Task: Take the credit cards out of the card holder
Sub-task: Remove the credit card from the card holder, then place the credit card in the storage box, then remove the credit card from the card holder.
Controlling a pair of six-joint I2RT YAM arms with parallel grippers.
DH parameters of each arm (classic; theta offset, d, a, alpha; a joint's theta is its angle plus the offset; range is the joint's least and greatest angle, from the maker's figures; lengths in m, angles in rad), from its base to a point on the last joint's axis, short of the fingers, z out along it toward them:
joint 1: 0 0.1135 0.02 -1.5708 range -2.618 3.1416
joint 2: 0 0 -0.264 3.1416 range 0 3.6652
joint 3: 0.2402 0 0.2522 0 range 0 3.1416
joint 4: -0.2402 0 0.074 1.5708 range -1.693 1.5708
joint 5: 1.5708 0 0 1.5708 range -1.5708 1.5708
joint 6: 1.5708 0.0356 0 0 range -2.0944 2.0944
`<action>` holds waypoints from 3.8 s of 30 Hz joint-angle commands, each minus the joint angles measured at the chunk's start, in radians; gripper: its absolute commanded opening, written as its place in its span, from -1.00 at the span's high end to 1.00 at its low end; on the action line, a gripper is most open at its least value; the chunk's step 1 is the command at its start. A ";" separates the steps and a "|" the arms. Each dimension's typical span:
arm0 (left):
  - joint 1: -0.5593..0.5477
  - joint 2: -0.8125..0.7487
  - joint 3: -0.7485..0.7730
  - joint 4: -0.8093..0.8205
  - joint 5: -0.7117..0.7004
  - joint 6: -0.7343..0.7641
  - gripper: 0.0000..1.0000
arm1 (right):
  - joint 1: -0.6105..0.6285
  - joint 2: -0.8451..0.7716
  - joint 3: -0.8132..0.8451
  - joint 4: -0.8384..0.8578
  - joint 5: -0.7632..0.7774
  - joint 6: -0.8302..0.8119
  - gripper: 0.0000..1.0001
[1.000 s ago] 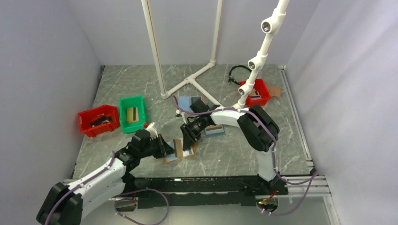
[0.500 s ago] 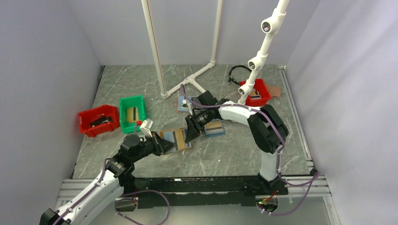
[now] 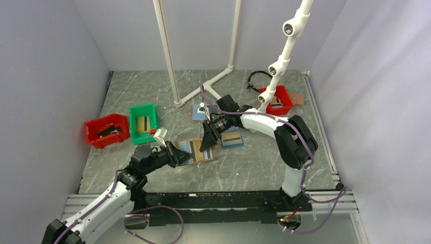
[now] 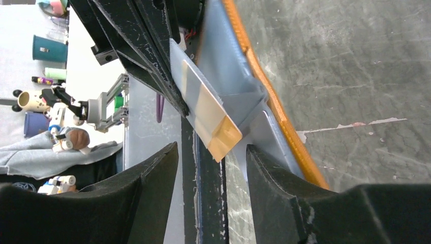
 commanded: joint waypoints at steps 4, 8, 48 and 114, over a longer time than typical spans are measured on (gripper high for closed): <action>0.003 -0.027 -0.013 0.141 0.029 -0.036 1.00 | 0.000 -0.011 -0.005 0.049 -0.040 0.034 -0.11; 0.003 -0.024 -0.016 0.159 0.031 -0.045 1.00 | 0.001 -0.012 -0.018 0.101 -0.105 0.078 0.07; 0.004 -0.191 0.188 -0.867 -0.439 -0.109 1.00 | 0.199 0.092 0.512 -0.202 0.618 -0.318 1.00; -0.157 0.376 0.076 -0.218 -0.191 -0.132 1.00 | 0.127 -0.155 -0.168 0.055 0.562 -0.107 -0.26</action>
